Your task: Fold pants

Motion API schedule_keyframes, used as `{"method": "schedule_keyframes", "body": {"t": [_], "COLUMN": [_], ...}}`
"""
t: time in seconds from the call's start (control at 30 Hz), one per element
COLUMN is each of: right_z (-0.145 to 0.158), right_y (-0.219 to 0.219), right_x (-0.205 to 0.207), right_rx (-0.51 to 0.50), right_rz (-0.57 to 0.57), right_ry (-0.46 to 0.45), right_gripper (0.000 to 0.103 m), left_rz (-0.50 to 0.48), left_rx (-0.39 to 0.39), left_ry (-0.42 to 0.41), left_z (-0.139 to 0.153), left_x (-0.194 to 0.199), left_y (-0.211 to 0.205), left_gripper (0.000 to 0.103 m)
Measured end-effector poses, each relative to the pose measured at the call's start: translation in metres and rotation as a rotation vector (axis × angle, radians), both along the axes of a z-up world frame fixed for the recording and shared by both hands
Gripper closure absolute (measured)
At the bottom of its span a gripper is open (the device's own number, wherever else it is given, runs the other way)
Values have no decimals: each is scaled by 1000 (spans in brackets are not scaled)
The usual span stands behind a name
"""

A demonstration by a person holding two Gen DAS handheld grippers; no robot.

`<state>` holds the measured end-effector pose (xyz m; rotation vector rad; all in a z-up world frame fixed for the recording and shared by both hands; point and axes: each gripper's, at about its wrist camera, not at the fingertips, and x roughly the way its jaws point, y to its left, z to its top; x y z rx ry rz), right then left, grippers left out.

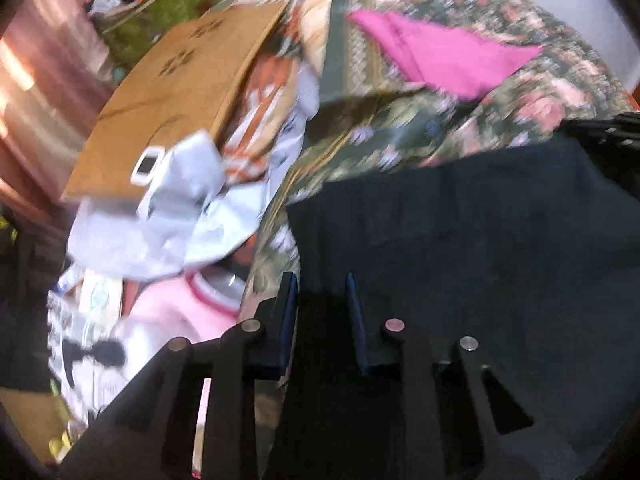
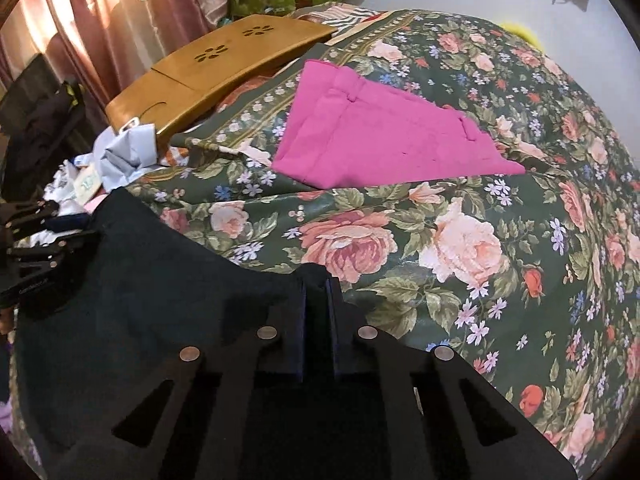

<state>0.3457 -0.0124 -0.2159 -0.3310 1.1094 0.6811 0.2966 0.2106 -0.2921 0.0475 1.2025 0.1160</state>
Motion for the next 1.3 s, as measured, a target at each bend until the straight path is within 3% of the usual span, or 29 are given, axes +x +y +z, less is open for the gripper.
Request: {"method": "schedule_keyframes", "body": {"t": [0.2,0.27,0.3,0.37,0.43,0.47,0.57,0.77,1.0,1.2,1.3], "right_z": [23,38,47,62,76,82,97,116,118,111,106], "right_y": [-10,-18,-24,-33,-45,-51,-69,-118,-193,-268,-304], "right_x": [-8,-16,-22,-34,-47,-54,-77,-122,-153,-171,-180], "right_rx": [25,44,58,70,80,86,100,109,93,71,52], "right_rz": [-33,-38,-40,-45,-47,-50,-62,-124,-267,-443,-529], "right_ry": [8,-14,-28,-56,-80,-89,-123,-213,-259,-245,-233], "right_gripper": [88,88,88,87,86,85,75,66,63,63,63], "left_rz": [-1,1,8,21,37,42,34,69,141,189,223], "left_rx": [-26,-33,-34,-46,-40,-28,-32,-178,-340,-528,-585], "left_ry": [-22,-45,-61,-92,-126,-145,-163,-129,-34,37,62], "left_z": [25,36,45,58,70,77,92,96,73,55,47], "left_x": [-17,-23,-28,-38,-48,-55,-71,-95,-113,-111,-104], "left_y": [2,-2,-3,-6,-9,-11,-18,-22,-25,-28,-28], "left_gripper": [76,72,68,40,22,19,19,19,19,19,19]}}
